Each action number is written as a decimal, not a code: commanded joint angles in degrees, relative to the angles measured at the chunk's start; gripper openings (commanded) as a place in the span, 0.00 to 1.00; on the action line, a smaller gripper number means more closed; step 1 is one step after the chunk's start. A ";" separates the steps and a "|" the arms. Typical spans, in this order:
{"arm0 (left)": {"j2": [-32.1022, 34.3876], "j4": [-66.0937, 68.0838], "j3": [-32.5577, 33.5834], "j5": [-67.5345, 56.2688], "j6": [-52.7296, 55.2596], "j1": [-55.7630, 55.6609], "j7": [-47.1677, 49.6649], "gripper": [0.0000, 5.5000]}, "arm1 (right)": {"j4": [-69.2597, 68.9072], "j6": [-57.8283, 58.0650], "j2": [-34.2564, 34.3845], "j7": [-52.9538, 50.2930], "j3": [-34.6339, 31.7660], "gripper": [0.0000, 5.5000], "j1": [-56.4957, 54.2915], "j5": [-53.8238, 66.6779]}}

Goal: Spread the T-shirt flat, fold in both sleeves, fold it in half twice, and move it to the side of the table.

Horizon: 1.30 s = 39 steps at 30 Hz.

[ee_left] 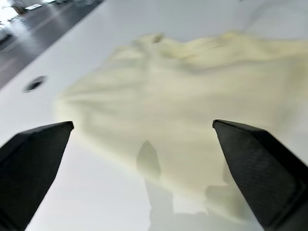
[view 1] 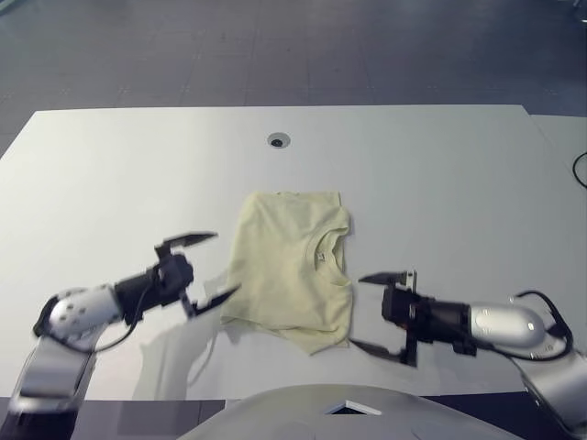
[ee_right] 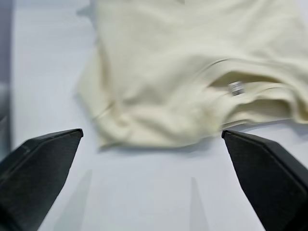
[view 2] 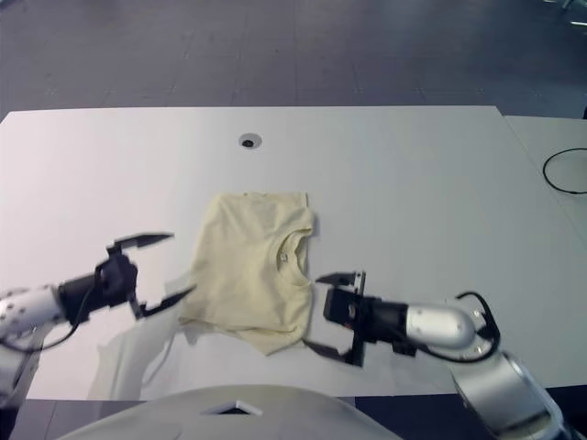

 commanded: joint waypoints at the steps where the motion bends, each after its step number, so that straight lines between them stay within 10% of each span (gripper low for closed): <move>1: 5.23 -8.79 5.82 -4.42 0.72 5.30 -5.78 0.98 | -2.84 -9.34 -5.62 1.56 -2.62 0.98 9.32 -4.69; 7: 2.89 -4.89 -4.71 16.88 -13.45 8.27 -2.38 0.98 | 3.43 -18.21 -3.38 -5.24 4.96 0.98 7.90 -18.53; 19: 2.34 7.17 -15.87 48.11 -17.42 1.37 13.12 0.61 | 6.48 -19.93 0.64 -5.80 11.52 0.98 4.74 -25.31; 39: 6.42 6.37 -20.86 43.12 -14.05 -3.47 10.39 0.00 | 14.53 -19.48 7.74 -9.89 17.06 0.98 -1.03 -41.95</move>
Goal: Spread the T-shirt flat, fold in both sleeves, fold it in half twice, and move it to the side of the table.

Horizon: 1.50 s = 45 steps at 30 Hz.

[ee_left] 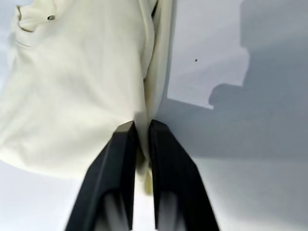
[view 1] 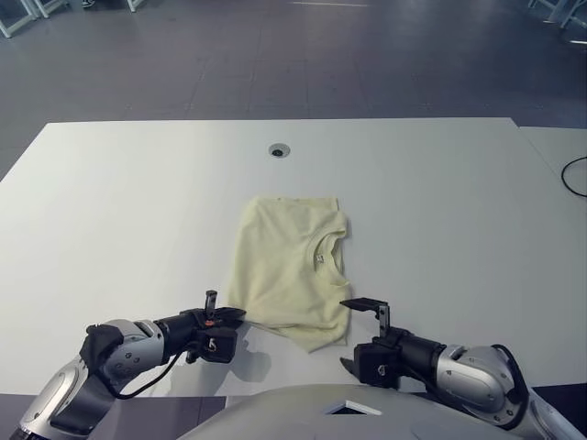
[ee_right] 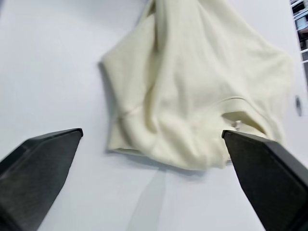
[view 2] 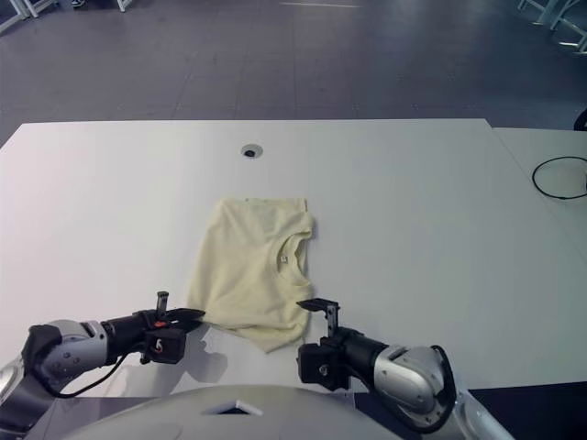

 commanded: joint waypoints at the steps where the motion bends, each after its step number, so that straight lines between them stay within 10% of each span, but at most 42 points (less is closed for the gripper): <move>1: 0.78 1.74 -1.24 0.51 1.83 -0.57 -0.72 0.00 | 6.33 0.90 -0.65 1.28 -0.52 0.98 -3.72 -4.23; 31: -0.39 7.68 -6.64 -3.97 2.12 -3.82 4.07 0.00 | 15.75 -12.67 1.61 1.78 -3.02 0.02 -9.73 5.59; 45: 5.24 -3.21 -2.13 -39.39 29.86 -16.67 -18.01 0.00 | 16.49 0.44 -1.37 17.99 -13.17 0.00 -18.28 36.05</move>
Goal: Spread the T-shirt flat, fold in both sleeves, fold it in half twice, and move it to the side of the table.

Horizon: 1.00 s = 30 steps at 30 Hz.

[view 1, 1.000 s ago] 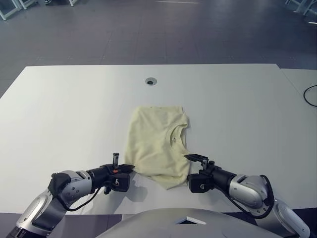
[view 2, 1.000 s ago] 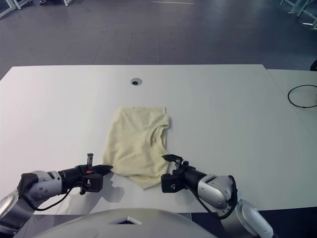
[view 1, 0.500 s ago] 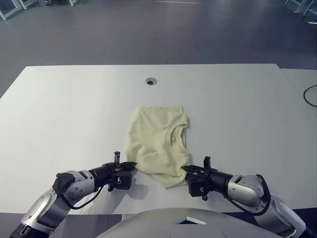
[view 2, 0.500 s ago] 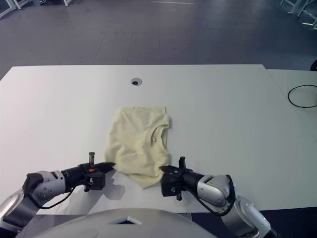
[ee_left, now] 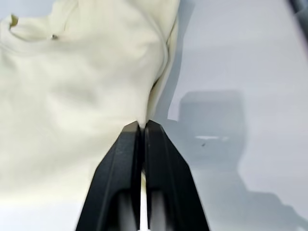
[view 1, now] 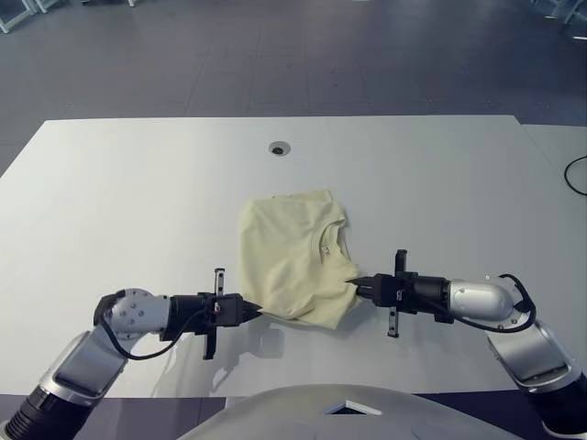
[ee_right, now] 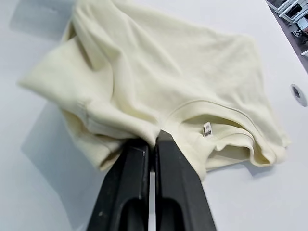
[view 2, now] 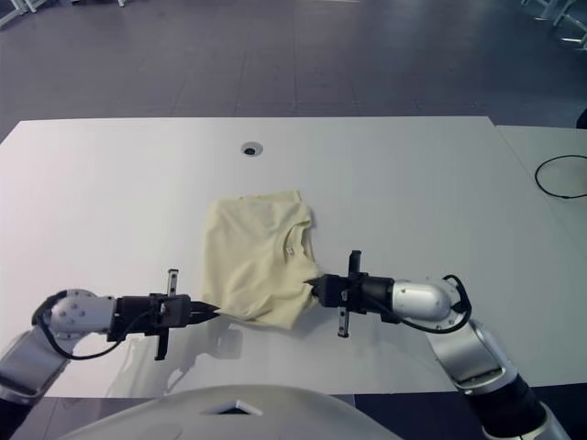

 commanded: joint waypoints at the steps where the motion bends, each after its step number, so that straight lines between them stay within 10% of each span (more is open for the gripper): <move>1: 4.70 -1.93 2.58 -5.90 5.58 -3.04 -5.42 0.00 | -0.86 2.73 -4.14 4.25 -1.77 0.00 1.50 4.66; 11: 12.80 -2.62 4.45 -14.09 13.35 -4.70 -15.39 0.00 | -2.27 17.21 -7.47 9.94 -6.09 0.00 -5.19 20.99; 30: 5.89 29.37 -5.13 -22.42 32.68 -41.41 -29.83 0.00 | 23.75 47.67 -1.23 17.82 -0.35 0.00 -35.82 42.12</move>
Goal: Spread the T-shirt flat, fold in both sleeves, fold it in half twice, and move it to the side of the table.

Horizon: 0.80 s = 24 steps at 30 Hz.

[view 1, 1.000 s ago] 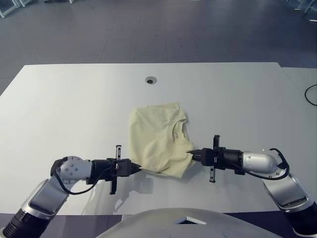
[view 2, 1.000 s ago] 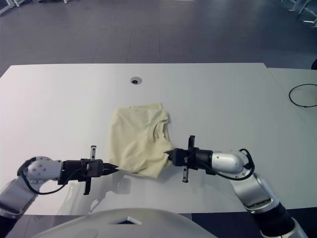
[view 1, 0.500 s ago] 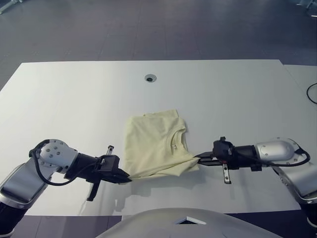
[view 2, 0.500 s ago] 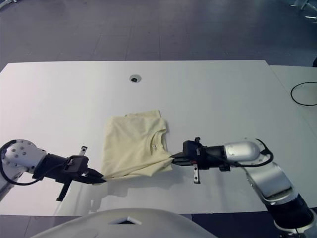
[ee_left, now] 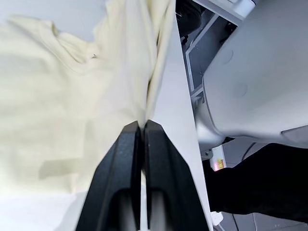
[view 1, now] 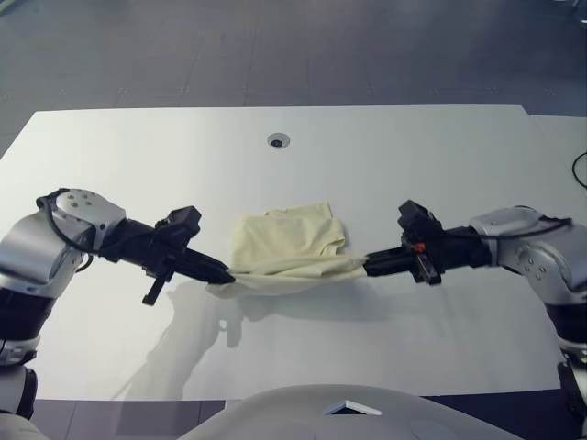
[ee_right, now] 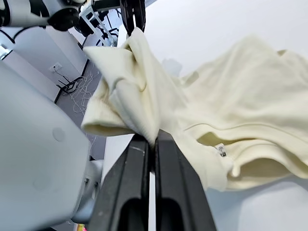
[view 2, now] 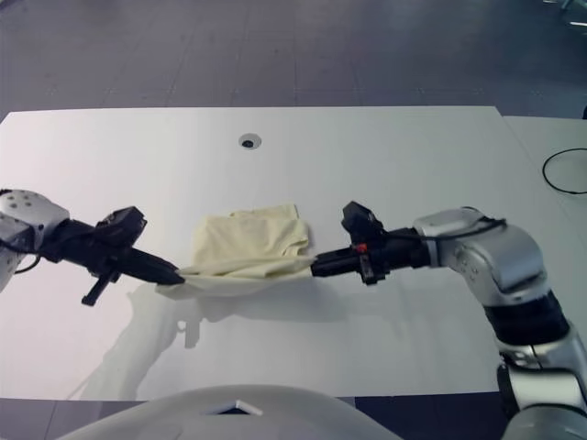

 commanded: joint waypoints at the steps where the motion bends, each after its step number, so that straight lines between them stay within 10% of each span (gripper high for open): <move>1: -3.76 10.55 -4.36 3.48 -0.82 -8.86 -1.35 0.00 | 9.22 0.98 2.77 2.57 3.76 0.00 -7.19 -1.91; 24: -22.22 61.40 -15.07 20.51 -23.02 -34.04 -1.24 0.00 | 73.56 -19.95 25.40 9.96 8.67 0.00 -29.75 -27.05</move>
